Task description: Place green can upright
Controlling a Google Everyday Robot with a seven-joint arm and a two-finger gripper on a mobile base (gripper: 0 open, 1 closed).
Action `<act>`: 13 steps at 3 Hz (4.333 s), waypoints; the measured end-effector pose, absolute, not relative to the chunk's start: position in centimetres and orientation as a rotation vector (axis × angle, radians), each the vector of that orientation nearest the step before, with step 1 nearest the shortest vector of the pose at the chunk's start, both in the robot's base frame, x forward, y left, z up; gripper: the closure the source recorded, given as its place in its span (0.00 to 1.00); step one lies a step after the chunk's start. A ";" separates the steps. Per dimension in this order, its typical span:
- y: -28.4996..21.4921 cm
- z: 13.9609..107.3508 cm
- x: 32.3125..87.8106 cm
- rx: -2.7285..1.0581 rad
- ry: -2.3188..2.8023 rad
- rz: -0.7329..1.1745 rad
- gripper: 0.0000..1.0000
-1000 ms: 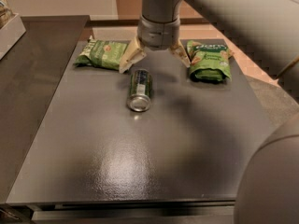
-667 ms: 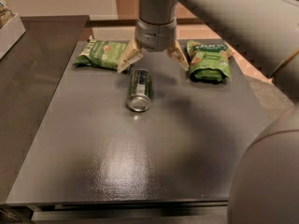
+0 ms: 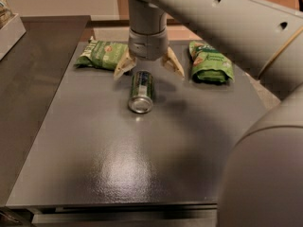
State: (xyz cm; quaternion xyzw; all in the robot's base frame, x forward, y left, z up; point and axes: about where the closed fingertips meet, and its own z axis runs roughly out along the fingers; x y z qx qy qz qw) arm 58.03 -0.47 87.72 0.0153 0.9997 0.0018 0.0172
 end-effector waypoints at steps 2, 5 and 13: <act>0.9 86.4 57.4 0.127 3.127 -0.044 0.04; 2.0 85.9 56.8 0.153 3.152 -0.046 0.68; 1.0 95.1 55.8 -0.479 2.291 0.567 1.00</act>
Offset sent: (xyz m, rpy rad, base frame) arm -0.0264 0.0111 -0.0146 -0.0925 0.0887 -0.0757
